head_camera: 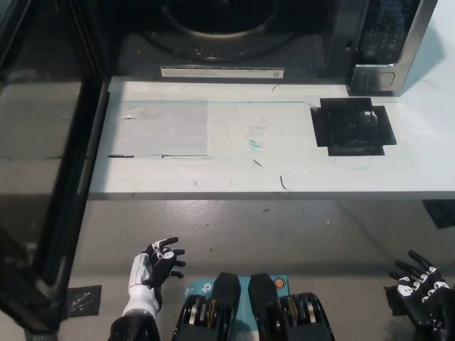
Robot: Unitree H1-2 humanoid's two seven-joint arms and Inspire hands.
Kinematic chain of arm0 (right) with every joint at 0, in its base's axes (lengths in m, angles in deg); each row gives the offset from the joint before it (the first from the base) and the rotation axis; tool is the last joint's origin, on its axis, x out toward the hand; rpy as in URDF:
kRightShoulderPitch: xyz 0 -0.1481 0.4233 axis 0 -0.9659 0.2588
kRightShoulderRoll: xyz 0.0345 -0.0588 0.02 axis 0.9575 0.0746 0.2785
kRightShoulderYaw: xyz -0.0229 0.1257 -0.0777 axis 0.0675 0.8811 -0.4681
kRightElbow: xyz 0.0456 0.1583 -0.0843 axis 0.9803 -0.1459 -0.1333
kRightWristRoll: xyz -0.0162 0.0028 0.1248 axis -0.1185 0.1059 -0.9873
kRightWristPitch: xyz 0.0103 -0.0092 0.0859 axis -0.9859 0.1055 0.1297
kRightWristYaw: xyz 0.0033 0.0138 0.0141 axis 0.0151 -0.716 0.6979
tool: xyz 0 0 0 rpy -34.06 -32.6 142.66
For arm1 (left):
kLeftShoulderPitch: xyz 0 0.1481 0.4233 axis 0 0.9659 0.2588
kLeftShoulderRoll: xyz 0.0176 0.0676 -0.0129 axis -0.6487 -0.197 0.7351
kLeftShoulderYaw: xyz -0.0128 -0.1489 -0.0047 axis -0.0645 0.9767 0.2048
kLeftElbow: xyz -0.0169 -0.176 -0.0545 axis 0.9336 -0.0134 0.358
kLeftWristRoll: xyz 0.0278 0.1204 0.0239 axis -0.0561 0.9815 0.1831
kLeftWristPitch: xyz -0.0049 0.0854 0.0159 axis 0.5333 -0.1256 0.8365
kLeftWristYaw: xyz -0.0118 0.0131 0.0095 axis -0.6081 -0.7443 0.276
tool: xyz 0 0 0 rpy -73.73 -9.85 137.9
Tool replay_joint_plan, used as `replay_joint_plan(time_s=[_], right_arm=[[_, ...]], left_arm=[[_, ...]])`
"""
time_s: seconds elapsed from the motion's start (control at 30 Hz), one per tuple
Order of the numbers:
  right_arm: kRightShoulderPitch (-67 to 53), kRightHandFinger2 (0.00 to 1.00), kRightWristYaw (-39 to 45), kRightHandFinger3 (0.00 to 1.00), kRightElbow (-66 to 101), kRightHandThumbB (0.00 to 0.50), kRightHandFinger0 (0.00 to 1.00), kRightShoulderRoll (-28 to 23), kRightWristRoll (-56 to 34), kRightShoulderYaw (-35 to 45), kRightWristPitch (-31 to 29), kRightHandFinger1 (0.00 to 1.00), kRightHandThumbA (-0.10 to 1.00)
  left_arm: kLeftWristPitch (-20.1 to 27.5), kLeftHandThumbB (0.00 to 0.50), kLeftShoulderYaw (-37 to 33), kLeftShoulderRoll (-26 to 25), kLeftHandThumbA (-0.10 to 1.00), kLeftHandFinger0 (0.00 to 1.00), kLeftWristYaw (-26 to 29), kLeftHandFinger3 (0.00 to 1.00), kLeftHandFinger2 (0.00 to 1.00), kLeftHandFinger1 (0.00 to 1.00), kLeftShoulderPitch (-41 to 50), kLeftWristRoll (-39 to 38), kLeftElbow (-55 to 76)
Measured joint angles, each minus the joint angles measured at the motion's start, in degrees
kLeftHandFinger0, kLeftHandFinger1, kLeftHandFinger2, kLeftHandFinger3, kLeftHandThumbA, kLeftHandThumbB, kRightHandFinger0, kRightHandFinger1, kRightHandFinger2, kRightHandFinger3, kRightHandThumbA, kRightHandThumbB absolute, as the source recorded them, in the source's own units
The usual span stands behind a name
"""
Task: A microwave is kept infront of the robot with its door slightly ajar. The robot uses its right hand to push the door towards the left to open it.
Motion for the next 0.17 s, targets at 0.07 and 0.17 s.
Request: replay_joint_plan(time_s=[0.07,0.17], right_arm=[[0.21,0.6,-0.17,0.76,-0.54,0.2,0.38,0.3,0.01,0.23,-0.73,0.5,0.23],[0.36,0.59,-0.32,0.76,-1.03,0.188,0.38,0.69,-0.03,0.52,-1.52,0.49,0.23]], left_arm=[[0.0,0.0,0.05,0.01,0.02,0.29,0.01,0.49,0.4,0.34,-0.02,-0.05,0.0],[0.0,0.0,0.09,0.0,0.01,0.31,0.01,0.5,0.41,0.35,-0.02,-0.13,0.0]])
